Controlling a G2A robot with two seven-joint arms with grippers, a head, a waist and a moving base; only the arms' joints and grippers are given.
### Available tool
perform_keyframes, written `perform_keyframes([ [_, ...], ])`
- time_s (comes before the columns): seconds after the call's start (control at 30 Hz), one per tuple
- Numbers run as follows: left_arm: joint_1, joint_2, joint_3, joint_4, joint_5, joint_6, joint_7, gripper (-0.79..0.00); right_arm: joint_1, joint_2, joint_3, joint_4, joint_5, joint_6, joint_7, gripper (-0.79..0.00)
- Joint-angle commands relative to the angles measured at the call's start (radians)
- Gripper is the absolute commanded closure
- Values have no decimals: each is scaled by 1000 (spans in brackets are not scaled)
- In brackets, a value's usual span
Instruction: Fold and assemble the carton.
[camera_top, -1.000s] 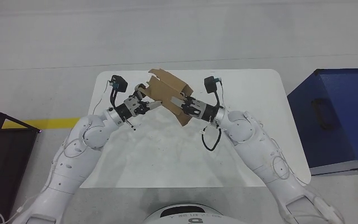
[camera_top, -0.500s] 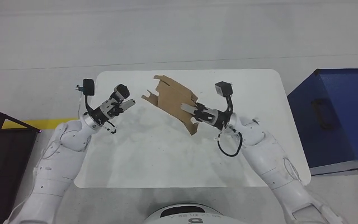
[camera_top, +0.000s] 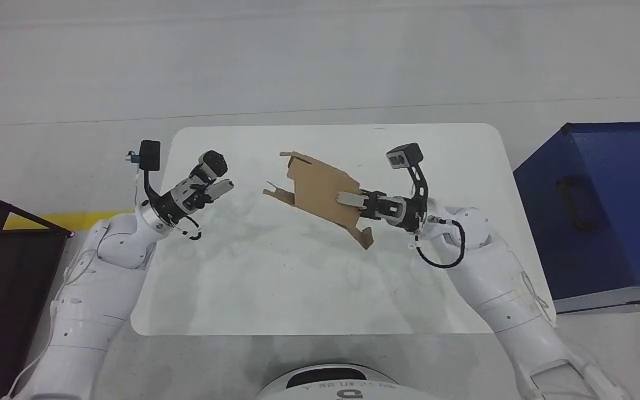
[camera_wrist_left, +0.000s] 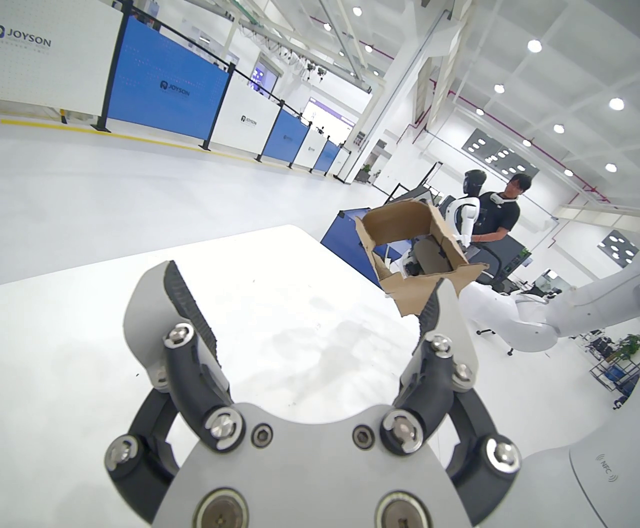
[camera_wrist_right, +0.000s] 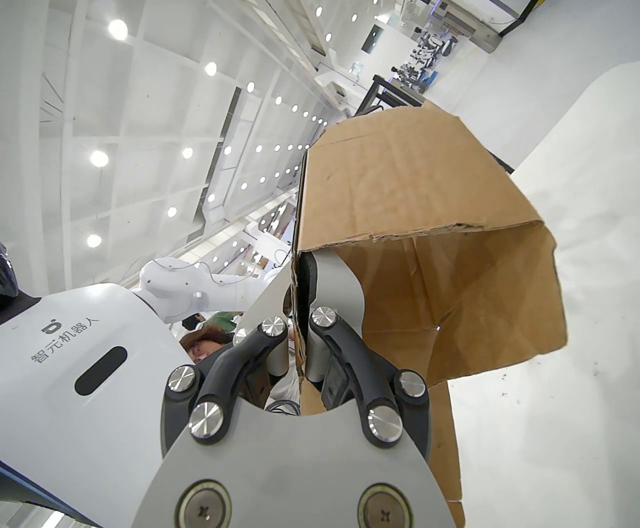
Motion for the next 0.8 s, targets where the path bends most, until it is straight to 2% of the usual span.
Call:
perform_keyframes([
  [0.0, 0, 0, 0, 0, 0, 0, 0, -785, 8, 1, 7, 3, 95, 80, 37, 0],
  [0.1, 0, 0, 0, 0, 0, 0, 0, -785, 32, 3, 15, 49, 292, 235, 192, 0],
  [0.17, 0, 0, 0, 0, 0, 0, 0, -785, 58, 4, 11, 98, 379, 373, 272, 0],
  [0.27, 0, 0, 0, 0, 0, 0, 0, -785, 103, 0, -2, 177, 465, 541, 310, 0],
  [0.37, 0, 0, 0, 0, 0, 0, 0, -785, 141, -6, -23, 229, 495, 635, 331, 0],
  [0.47, 0, 0, 0, 0, 0, 0, 0, -785, 165, -12, -33, 264, 520, 658, 355, 0],
  [0.53, 0, 0, 0, 0, 0, 0, 0, -785, 172, -14, -30, 271, 511, 630, 345, 0],
  [0.77, 3, -1, 2, -11, 6, 14, 5, -785, 172, -14, -30, 271, 511, 630, 345, 0],
])
